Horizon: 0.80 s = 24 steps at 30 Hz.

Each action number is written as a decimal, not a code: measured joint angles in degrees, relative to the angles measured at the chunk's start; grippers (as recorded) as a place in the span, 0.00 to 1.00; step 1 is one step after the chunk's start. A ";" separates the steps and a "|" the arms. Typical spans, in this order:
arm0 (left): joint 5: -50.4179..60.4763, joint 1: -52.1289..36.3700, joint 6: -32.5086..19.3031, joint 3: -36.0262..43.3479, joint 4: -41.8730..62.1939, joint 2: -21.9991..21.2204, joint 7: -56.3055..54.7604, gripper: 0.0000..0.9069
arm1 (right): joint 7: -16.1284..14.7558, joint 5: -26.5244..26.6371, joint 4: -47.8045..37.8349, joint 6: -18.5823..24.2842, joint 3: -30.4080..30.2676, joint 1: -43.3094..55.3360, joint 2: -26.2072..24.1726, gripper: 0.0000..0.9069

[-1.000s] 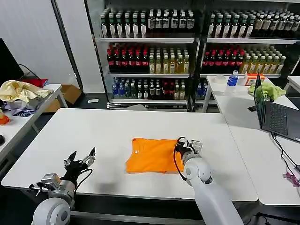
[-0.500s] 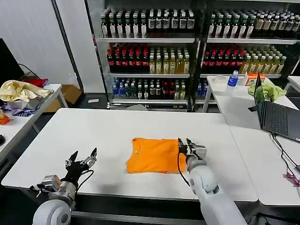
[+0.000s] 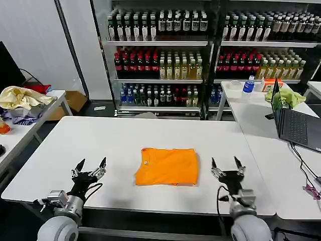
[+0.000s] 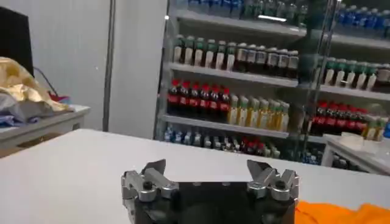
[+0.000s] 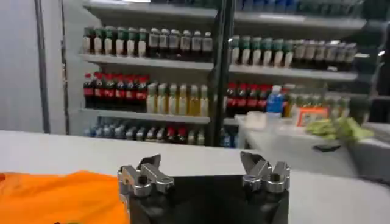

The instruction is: Fold and organize the clothes.

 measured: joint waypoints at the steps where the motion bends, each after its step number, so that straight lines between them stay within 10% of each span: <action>1: 0.20 0.07 -0.06 0.01 -0.11 -0.01 0.02 1.00 | -0.16 -0.42 0.92 0.66 0.68 -1.13 -0.11 1.00; 24: 2.53 2.31 -0.59 0.15 -2.76 -0.39 0.24 1.00 | -0.36 -4.82 10.36 6.16 6.11 -12.13 -0.48 1.00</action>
